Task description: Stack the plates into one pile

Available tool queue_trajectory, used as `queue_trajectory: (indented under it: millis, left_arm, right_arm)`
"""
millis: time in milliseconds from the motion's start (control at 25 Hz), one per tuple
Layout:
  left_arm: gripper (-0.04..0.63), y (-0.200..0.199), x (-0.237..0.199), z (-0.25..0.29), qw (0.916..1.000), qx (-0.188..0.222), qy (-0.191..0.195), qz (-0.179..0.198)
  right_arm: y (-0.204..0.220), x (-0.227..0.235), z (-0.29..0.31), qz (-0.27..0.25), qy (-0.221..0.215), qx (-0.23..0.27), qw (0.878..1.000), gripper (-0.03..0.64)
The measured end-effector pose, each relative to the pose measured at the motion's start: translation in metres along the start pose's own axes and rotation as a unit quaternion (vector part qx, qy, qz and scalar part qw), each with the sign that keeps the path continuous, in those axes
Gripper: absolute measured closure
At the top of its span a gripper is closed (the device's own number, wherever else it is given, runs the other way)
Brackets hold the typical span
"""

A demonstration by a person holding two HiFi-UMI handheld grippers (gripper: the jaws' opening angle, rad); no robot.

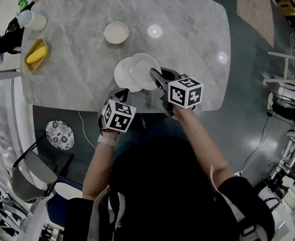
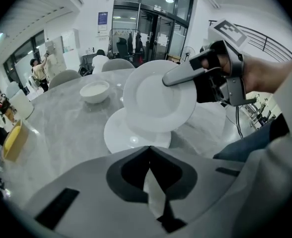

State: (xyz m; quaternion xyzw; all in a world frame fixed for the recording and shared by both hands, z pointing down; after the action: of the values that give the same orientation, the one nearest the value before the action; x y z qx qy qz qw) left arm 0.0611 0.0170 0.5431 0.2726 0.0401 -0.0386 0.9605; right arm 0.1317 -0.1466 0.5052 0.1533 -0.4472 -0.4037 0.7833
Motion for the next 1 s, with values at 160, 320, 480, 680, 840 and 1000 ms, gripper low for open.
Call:
queue_trajectory:
  millis: [160, 320, 480, 680, 840, 1000]
  left_arm:
    - [0.588, 0.024, -0.003, -0.015, 0.9999, -0.003, -0.006, -0.012]
    - [0.588, 0.048, -0.008, -0.028, 0.9995, -0.006, -0.015, -0.028]
    - [0.588, 0.067, -0.01, -0.035, 0.999, -0.012, -0.021, -0.039]
    - [0.588, 0.08, -0.008, -0.043, 0.9983, -0.015, -0.029, -0.049]
    - [0.588, 0.087, -0.005, -0.043, 0.9979, -0.015, -0.033, -0.054]
    - [0.588, 0.089, -0.004, -0.043, 0.9977, -0.018, -0.031, -0.058]
  right_arm:
    - [0.013, -0.015, 0.011, -0.003, -0.002, -0.01, 1.0, 0.584]
    - [0.024, -0.025, 0.023, 0.0, -0.002, -0.015, 1.0, 0.584]
    - [0.032, -0.03, 0.031, 0.005, 0.001, -0.017, 1.0, 0.584]
    - [0.035, -0.029, 0.033, 0.007, 0.008, -0.013, 1.0, 0.583]
    - [0.038, -0.023, 0.037, -0.009, 0.022, -0.021, 1.0, 0.581]
    - [0.039, -0.02, 0.043, -0.024, 0.033, -0.033, 0.999, 0.572]
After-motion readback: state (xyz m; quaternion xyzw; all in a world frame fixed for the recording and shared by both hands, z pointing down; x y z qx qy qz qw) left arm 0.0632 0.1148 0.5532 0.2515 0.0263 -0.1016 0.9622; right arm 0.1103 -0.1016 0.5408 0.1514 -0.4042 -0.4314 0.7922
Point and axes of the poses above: the fingertips, and each gripper's own axes: z forward along the fingers, x to its right, y out of its underside, the point moved 7 cm from there along -z, backward along the fingers, and after that the axes turned 1 degree about z, right-handed, at the moved point
